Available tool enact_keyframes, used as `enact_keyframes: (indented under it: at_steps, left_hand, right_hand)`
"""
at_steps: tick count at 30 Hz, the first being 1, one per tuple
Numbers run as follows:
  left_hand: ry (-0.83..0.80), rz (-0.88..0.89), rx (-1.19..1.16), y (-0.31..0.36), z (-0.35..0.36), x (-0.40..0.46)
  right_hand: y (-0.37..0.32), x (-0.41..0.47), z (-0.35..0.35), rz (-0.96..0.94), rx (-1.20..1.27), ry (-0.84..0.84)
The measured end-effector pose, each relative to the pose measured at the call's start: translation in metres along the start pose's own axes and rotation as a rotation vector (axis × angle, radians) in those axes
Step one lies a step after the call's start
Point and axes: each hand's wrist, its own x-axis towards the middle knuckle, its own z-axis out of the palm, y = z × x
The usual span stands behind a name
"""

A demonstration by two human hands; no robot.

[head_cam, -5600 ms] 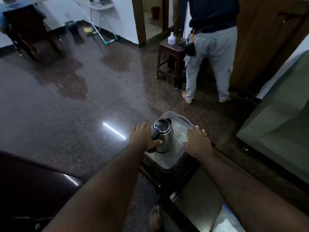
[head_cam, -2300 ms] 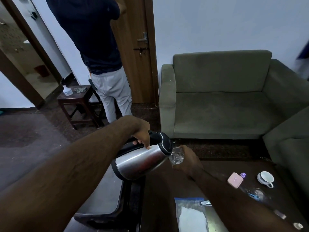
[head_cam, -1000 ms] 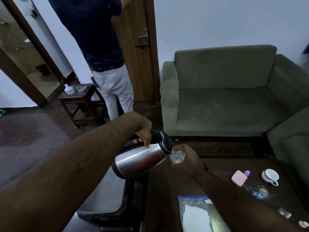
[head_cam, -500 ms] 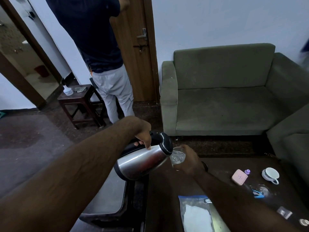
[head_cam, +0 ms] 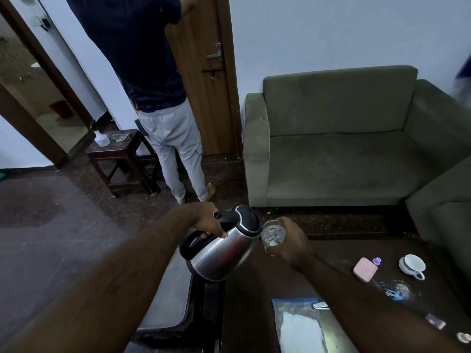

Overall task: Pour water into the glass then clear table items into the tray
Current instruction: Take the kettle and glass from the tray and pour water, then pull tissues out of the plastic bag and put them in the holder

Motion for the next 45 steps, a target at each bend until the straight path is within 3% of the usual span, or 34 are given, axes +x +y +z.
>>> enact_keyframes:
  at_steps: [5,8,13,17,21,30,45]
  left_hand:
    - [0.179,0.009,-0.25,-0.011,0.02,0.004]
    - [0.209,-0.028,-0.47,-0.033,0.06,0.049]
    - [0.473,-0.196,-0.801,-0.021,0.118,0.069]
    - [0.609,-0.352,-0.99,-0.016,0.187,0.137]
    - [0.724,-0.45,-1.022,-0.012,0.233,0.185]
    - [0.793,-0.438,-1.058,-0.013,0.289,0.235]
    - [0.805,-0.409,-1.117,-0.006,0.306,0.257]
  right_hand:
    - [0.001,0.008,-0.005,0.028,0.025,0.069]
    - [0.029,0.028,0.024,0.033,0.011,0.043]
    - [0.05,0.028,0.037,0.069,0.072,0.077]
    - [0.105,0.049,0.08,0.128,0.082,0.067]
    - [0.149,0.059,0.11,0.132,0.105,0.102]
    - [0.221,0.069,0.164,0.165,0.123,0.091]
    - [0.247,0.087,0.181,0.213,0.107,0.094]
